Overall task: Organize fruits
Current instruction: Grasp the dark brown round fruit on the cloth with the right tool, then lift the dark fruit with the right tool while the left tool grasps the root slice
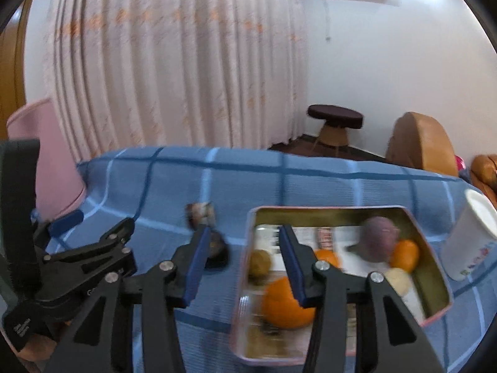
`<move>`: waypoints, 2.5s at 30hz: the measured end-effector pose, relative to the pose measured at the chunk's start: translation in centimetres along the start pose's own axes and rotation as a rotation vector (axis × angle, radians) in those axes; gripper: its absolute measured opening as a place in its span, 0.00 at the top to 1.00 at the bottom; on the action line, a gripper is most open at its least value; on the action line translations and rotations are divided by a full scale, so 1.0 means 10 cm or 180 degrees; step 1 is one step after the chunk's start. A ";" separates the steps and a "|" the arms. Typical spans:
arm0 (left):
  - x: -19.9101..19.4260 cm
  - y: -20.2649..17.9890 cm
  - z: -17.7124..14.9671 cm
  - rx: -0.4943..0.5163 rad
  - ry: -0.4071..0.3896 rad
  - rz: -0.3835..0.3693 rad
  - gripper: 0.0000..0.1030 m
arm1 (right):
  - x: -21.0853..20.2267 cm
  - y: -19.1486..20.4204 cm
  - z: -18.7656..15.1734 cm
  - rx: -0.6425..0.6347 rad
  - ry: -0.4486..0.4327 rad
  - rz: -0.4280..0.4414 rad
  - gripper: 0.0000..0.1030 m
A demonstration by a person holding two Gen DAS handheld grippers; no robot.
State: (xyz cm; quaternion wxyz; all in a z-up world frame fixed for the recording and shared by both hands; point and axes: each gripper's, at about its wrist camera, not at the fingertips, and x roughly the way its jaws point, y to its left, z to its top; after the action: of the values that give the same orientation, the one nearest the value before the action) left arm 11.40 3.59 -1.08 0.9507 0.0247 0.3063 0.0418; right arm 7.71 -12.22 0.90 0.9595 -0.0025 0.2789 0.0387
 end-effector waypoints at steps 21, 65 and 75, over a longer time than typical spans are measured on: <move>0.02 0.31 0.08 -0.0116 0.0004 0.0149 0.24 | 1.00 0.62 -0.02 -0.0907 0.1118 -0.0584 0.60; 0.87 -1.05 0.38 0.0150 0.0717 -0.0599 0.57 | 0.02 -0.41 0.14 0.0460 -0.0420 -0.0625 0.64; 0.70 -0.89 0.33 0.0040 0.0507 -0.0545 0.64 | 0.00 -0.40 0.13 0.0462 -0.0456 -0.0648 0.64</move>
State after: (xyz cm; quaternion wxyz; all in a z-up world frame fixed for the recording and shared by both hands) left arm 19.52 -4.66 -3.10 0.9233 0.0011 0.3821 -0.0396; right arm 8.71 -16.20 1.94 0.9736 0.0413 0.2101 -0.0789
